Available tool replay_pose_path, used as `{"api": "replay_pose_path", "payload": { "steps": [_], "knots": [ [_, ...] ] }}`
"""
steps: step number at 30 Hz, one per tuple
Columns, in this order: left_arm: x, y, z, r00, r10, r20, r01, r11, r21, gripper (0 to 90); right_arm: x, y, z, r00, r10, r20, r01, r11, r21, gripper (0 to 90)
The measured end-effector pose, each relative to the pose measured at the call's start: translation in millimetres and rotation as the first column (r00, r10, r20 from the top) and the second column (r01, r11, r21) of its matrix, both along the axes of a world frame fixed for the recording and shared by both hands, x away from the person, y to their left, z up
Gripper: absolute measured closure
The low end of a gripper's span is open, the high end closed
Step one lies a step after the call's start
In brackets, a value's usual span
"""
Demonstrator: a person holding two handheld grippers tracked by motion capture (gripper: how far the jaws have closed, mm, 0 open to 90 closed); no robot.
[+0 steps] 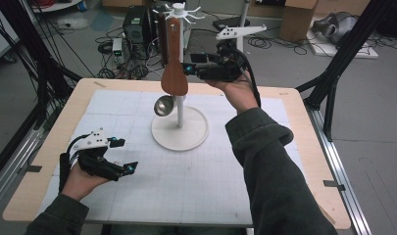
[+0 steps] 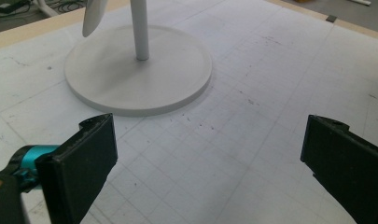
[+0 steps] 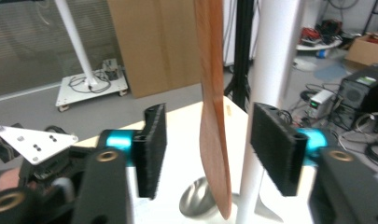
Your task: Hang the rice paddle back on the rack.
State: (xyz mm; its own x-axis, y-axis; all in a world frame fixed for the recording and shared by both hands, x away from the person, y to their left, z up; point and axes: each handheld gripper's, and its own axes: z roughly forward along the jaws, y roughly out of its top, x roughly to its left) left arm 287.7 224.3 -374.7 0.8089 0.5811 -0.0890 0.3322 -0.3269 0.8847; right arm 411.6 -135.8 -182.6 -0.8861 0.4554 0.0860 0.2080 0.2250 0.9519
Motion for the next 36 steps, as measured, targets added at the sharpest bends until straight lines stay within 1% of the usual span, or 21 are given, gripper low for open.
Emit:
{"api": "replay_pose_path", "payload": {
  "steps": [1, 3, 6, 8, 11, 13, 15, 16, 17, 18, 21, 23, 25, 33, 36],
  "knots": [
    [0.0, 0.2, 0.0, 1.0, 0.002, 0.0, -0.002, 1.0, 0.001, 4.3, -1.1, -1.8, -3.1, 0.9999, -0.014, -0.001, 0.014, 1.0, -0.001, 37.0],
    [-0.1, 0.0, -0.4, 1.0, 0.004, -0.002, -0.004, 1.0, 0.001, 4.3, -1.8, -5.8, -9.5, 0.9996, -0.018, -0.023, 0.018, 1.0, 0.003, 36.1],
    [0.3, 0.2, -0.6, 1.0, 0.004, -0.003, -0.004, 1.0, 0.004, 4.3, -4.3, -11.2, -19.8, 0.9993, -0.026, -0.025, 0.026, 1.0, -0.005, 33.7],
    [0.3, -0.1, -0.8, 1.0, 0.006, -0.002, -0.006, 1.0, 0.003, 4.3, -4.9, -14.4, -25.9, 0.9987, -0.032, -0.04, 0.031, 0.999, -0.01, 30.4],
    [0.2, -0.1, -0.9, 1.0, 0.006, -0.004, -0.006, 1.0, 0.001, 4.3, -6.7, -20.8, -36.6, 0.9976, -0.046, -0.051, 0.046, 0.999, -0.013, 28.7],
    [0.1, 0.1, -1.1, 1.0, 0.006, -0.004, -0.006, 1.0, 0.003, 4.3, -7.7, -24.6, -42.5, 0.9961, -0.064, -0.061, 0.063, 0.998, -0.025, 24.5],
    [-0.1, 0.3, -1.2, 0.9999, 0.01, -0.006, -0.01, 0.9999, 0.003, 4.3, -8.6, -28.4, -48.4, 0.9958, -0.069, -0.06, 0.068, 0.997, -0.022, 23.8],
    [0.2, 0.7, -1.2, 1.0, 0.008, -0.004, -0.008, 0.9999, 0.008, 4.3, -9.3, -30.2, -50.9, 0.9952, -0.073, -0.065, 0.072, 0.997, -0.021, 21.6],
    [0.3, 0.5, -1.5, 0.9999, 0.011, -0.005, -0.011, 0.9999, 0.003, 4.3, -9.3, -31.8, -53.8, 0.995, -0.074, -0.068, 0.073, 0.997, -0.015, 19.9],
    [0.4, 0.9, -1.4, 0.9999, 0.009, -0.005, -0.009, 0.9999, 0.006, 4.3, -9.5, -33.4, -56.3, 0.9939, -0.076, -0.079, 0.075, 0.997, -0.014, 19.1],
    [0.5, 1.3, -2.1, 0.9999, 0.012, -0.007, -0.012, 0.9999, 0.007, 4.3, -11.0, -36.5, -64.1, 0.9932, -0.08, -0.085, 0.079, 0.997, -0.015, 18.7],
    [0.4, 1.1, -2.4, 0.9999, 0.013, -0.007, -0.013, 0.9999, 0.007, 4.3, -12.0, -38.5, -69.5, 0.9933, -0.078, -0.085, 0.077, 0.997, -0.013, 16.8],
    [0.5, 0.8, -2.6, 0.9999, 0.013, -0.006, -0.013, 0.9999, 0.01, 4.3, -13.2, -40.1, -74.1, 0.9917, -0.083, -0.098, 0.08, 0.996, -0.029, 16.7],
    [0.9, 0.9, -4.0, 0.9998, 0.013, -0.013, -0.013, 0.9998, 0.014, 4.3, -17.8, -49.5, -98.7, 0.9892, -0.087, -0.118, 0.084, 0.996, -0.031, 16.3],
    [1.1, 0.8, -4.3, 0.9998, 0.014, -0.011, -0.014, 0.9998, 0.015, 4.3, -19.8, -54.4, -106.5, 0.9877, -0.09, -0.128, 0.088, 0.996, -0.02, 16.1]
  ]
}}
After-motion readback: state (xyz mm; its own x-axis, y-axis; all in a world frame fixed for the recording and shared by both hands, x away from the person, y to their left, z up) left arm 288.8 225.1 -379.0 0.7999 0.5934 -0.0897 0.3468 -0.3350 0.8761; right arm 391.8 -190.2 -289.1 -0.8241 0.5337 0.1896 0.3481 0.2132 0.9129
